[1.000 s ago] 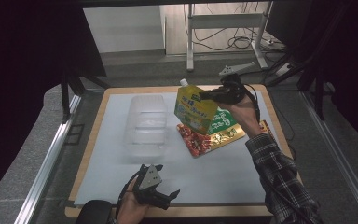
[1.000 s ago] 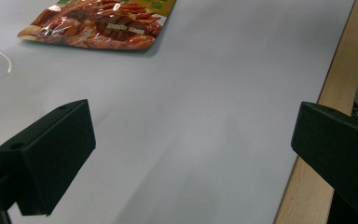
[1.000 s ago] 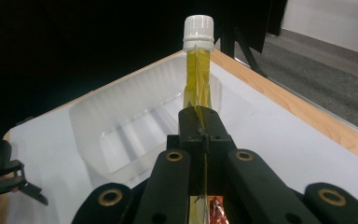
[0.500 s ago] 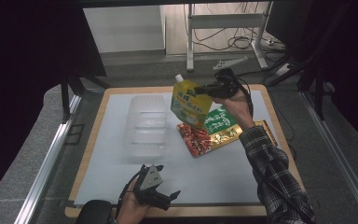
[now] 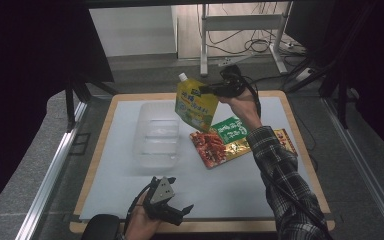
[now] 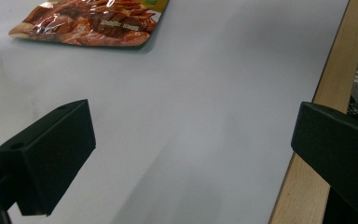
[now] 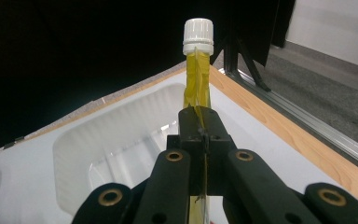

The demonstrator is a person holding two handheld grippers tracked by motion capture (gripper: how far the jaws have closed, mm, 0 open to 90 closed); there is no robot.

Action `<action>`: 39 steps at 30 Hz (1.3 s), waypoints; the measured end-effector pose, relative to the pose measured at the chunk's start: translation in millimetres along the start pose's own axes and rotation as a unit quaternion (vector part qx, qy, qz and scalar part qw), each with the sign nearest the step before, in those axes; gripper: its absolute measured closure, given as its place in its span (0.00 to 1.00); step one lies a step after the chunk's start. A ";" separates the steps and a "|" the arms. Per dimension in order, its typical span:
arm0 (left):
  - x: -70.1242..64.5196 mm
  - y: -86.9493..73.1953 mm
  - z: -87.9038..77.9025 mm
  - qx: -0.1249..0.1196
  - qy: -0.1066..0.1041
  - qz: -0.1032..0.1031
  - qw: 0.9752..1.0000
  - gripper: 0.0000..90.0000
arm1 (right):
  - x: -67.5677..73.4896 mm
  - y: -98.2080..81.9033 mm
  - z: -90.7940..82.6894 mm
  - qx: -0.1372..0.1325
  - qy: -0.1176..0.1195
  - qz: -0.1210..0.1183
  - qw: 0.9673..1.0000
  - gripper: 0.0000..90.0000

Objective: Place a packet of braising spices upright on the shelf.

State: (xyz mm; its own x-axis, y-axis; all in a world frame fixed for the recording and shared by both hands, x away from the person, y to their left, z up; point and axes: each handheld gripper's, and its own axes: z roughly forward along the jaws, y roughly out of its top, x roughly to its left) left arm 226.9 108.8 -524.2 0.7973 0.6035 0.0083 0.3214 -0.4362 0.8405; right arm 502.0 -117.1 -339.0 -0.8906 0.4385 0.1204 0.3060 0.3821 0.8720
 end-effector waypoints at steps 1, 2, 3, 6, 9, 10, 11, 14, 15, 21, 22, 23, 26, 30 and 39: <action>0.1 0.0 0.0 0.000 0.000 0.000 1.000 0.00 | -0.1 1.5 1.8 -0.001 0.000 -0.001 1.000 0.99; 0.1 0.0 0.1 0.000 -0.001 -0.001 1.000 0.00 | -0.2 3.1 3.8 -0.002 0.001 -0.002 1.000 0.99; 0.0 0.1 0.3 0.000 -0.003 -0.002 1.000 0.00 | -0.4 4.6 5.6 -0.003 0.001 -0.001 1.000 0.99; -0.6 0.3 1.0 0.001 -0.008 -0.004 1.000 0.00 | -0.9 8.6 10.6 -0.007 0.005 -0.001 1.000 0.99; -1.4 0.4 1.6 0.002 -0.011 -0.002 1.000 0.00 | -1.9 12.3 15.5 -0.008 0.009 -0.001 1.000 0.99; -1.6 0.4 1.7 0.002 -0.011 -0.002 1.000 0.00 | -2.3 13.8 17.2 -0.009 0.010 -0.001 1.000 0.99; -1.8 0.5 1.7 0.001 -0.011 0.000 1.000 0.00 | -2.5 14.7 18.3 -0.009 0.010 -0.001 1.000 0.99; -2.0 0.6 1.7 0.001 -0.012 0.001 1.000 0.00 | -3.0 19.3 23.0 -0.013 0.013 -0.004 1.000 0.99; -1.9 0.5 1.5 0.002 -0.012 0.002 1.000 0.00 | -2.8 20.6 24.1 -0.013 0.014 -0.006 1.000 0.99; -1.2 0.4 0.1 -0.002 -0.011 -0.001 1.000 0.00 | -0.6 30.3 36.2 -0.013 0.019 -0.016 1.000 0.99; -1.2 0.5 0.0 -0.002 -0.012 -0.002 1.000 0.00 | -0.7 31.1 37.6 -0.012 0.020 -0.017 1.000 0.99; -1.2 0.5 0.1 -0.003 -0.012 -0.002 1.000 0.00 | -0.5 32.2 40.0 -0.012 0.021 -0.017 1.000 0.99; -1.7 0.6 0.4 -0.002 -0.012 -0.001 1.000 0.00 | 0.2 35.1 48.2 -0.011 0.026 -0.018 0.999 0.99; -1.8 0.8 0.2 -0.004 -0.013 0.000 1.000 0.00 | 1.6 38.6 57.6 -0.011 0.031 -0.020 0.999 0.99; -1.8 0.9 -0.3 -0.006 -0.015 0.001 1.000 0.00 | 7.2 46.2 76.9 -0.012 0.040 -0.022 0.999 0.99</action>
State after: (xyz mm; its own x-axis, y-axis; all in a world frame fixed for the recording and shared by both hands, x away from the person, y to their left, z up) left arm 225.6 107.5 -523.2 0.8127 0.5827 -0.0061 0.3144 -0.4296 0.8465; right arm 535.5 -33.7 -334.4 -0.9271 0.3557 0.1179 0.2588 0.3803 0.8879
